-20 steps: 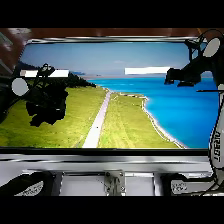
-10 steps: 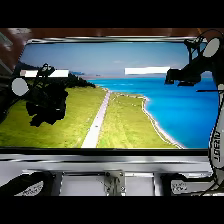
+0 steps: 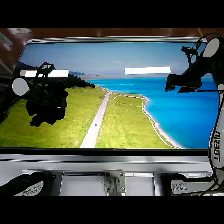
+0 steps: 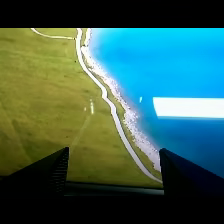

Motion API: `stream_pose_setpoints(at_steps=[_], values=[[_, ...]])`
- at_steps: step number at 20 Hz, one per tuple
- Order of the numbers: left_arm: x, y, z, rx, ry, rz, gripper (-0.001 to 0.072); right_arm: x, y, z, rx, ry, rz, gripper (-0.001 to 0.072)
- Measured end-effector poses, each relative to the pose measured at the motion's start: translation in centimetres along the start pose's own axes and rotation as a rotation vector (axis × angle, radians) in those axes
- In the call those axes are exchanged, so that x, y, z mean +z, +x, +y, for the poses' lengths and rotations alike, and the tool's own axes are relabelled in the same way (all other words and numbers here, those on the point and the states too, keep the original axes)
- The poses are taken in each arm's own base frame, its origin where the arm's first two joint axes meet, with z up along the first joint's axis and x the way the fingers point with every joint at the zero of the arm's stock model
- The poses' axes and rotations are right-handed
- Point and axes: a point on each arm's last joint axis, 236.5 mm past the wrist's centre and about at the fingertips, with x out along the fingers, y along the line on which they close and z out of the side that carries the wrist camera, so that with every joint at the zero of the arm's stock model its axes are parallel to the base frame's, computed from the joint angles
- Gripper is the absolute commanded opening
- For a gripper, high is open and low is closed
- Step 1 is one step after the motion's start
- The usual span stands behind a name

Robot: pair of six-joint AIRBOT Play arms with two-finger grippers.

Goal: Fold the shirts.

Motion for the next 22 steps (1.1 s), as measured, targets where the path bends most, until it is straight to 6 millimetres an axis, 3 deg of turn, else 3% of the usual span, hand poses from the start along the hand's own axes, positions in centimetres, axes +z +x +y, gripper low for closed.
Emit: stream_pose_setpoints(at_steps=[6,9,12,14,16,22], values=[[0.6,0.3,0.3,0.003,-0.027,-0.017,0.0712,-0.6,0.0,0.7,0.029,0.006,0.025,0.0672],[1.8,0.4,5.0,0.099,-0.080,-0.026,0.0713,-0.5,0.0,0.9,0.039,0.006,0.023,0.0672],[3.4,1.2,11.2,0.142,-0.224,-0.029,0.0712,0.1,0.0,1.1,0.044,0.005,-0.004,0.0672],[3.3,3.1,14.3,0.113,-0.338,0.015,0.0712,0.6,0.0,1.1,0.046,-0.005,-0.025,0.0672],[2.2,5.8,16.0,0.065,-0.426,0.092,0.0713,0.9,0.0,1.1,0.046,-0.017,-0.039,0.0672],[0.1,12.2,18.2,0.017,-0.535,0.205,0.0713,1.9,-0.1,1.1,0.045,-0.040,-0.082,0.0673]])
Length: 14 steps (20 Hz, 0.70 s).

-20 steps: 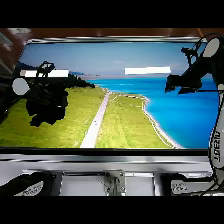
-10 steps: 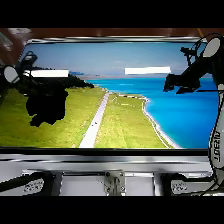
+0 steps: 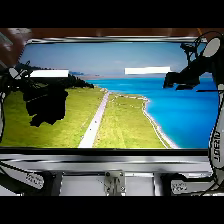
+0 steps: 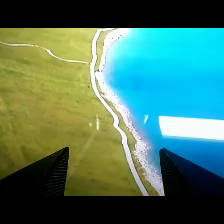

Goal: Fold the shirts.

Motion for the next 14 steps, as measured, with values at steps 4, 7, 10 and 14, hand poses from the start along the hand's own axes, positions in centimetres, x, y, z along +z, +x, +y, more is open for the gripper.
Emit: stream_pose_setpoints(at_steps=[4,7,10,14], values=[[-0.4,2.9,0.5,-0.012,-0.028,0.051,0.0662,0.5,0.0,0.0,-0.001,-0.002,-0.020,0.0673],[-0.7,4.3,0.2,-0.030,-0.045,0.077,0.0039,0.6,0.0,0.0,-0.002,0.004,-0.026,0.0673],[-0.2,3.4,-0.1,-0.042,-0.035,0.061,0.0038,0.6,0.0,-0.1,-0.002,0.012,-0.026,0.0673],[4.0,-6.3,-3.8,-0.072,0.095,-0.180,0.0038,0.6,-0.2,-0.7,-0.031,0.009,-0.029,0.0673]])
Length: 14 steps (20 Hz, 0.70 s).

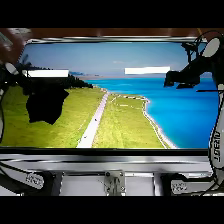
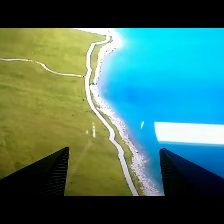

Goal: Fold the shirts.

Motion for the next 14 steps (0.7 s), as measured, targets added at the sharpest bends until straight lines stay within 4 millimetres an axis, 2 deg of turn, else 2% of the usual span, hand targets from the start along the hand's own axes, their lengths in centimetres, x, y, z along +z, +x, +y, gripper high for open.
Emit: stream_pose_setpoints(at_steps=[1,3,5,7,9,11,12,14], values=[[1.3,-3.7,-2.1,-0.018,0.061,-0.075,0.0038,-0.1,-0.4,-0.1,-0.007,-0.006,-0.004,0.0673],[1.9,-10.9,-6.3,-0.048,0.180,-0.204,0.0038,-0.2,-2.0,0.0,-0.013,-0.020,-0.033,0.0673],[0.9,-17.3,-11.4,-0.110,0.290,-0.318,0.0038,-0.5,-4.5,0.3,-0.020,-0.037,-0.082,0.0673],[-1.8,-21.4,-17.6,-0.225,0.408,-0.371,0.0038,-1.1,-7.1,0.7,-0.026,-0.052,-0.125,0.0673],[-5.0,-23.0,-23.5,-0.333,0.527,-0.375,0.0038,-2.4,-9.5,1.1,-0.029,-0.062,-0.148,0.0673],[-8.0,-22.6,-29.1,-0.430,0.626,-0.358,0.0038,-3.7,-11.2,1.2,-0.037,-0.069,-0.153,0.0673],[-9.3,-21.9,-31.8,-0.478,0.657,-0.345,0.0038,-4.4,-11.9,1.3,-0.041,-0.072,-0.151,0.0673],[-12.0,-18.9,-36.9,-0.548,0.705,-0.294,0.0039,-5.4,-12.7,0.9,-0.062,-0.071,-0.140,0.0673]])
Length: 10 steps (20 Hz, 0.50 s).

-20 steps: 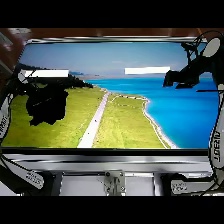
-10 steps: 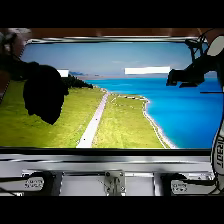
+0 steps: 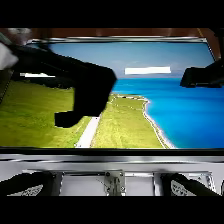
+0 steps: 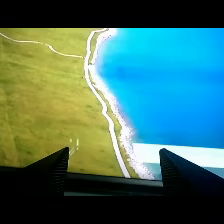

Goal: Fold the shirts.

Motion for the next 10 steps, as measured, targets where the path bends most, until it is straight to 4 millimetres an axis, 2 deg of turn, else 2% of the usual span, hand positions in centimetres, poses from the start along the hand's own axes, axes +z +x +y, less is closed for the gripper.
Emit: stream_pose_setpoints(at_steps=[2,3,4,5,7,9,10], values=[[-1.9,6.3,-2.7,-0.061,-0.009,0.063,0.0039,-0.6,-0.5,-0.4,-0.020,0.002,0.011,0.0673],[-3.3,9.4,-3.6,-0.082,-0.025,0.103,0.0104,-0.9,-0.6,-0.6,-0.028,0.004,0.017,0.0673],[-4.6,12.6,-4.5,-0.113,-0.055,0.131,0.0487,-1.1,-0.8,-0.7,-0.033,0.005,0.021,0.0673],[-5.5,15.1,-5.2,-0.147,-0.106,0.144,0.0704,-1.2,-0.9,-0.7,-0.036,0.005,0.025,0.0673],[-6.7,18.7,-5.5,-0.217,-0.254,0.163,0.0709,-1.5,-1.0,-1.1,-0.052,0.009,0.034,0.0673],[-6.3,19.3,-3.9,-0.257,-0.374,0.160,0.0678,-1.6,-1.0,-2.0,-0.091,0.017,0.037,0.0673],[-6.0,18.7,-2.1,-0.260,-0.414,0.163,0.0558,-1.6,-0.8,-2.7,-0.112,0.027,0.036,0.0673]])
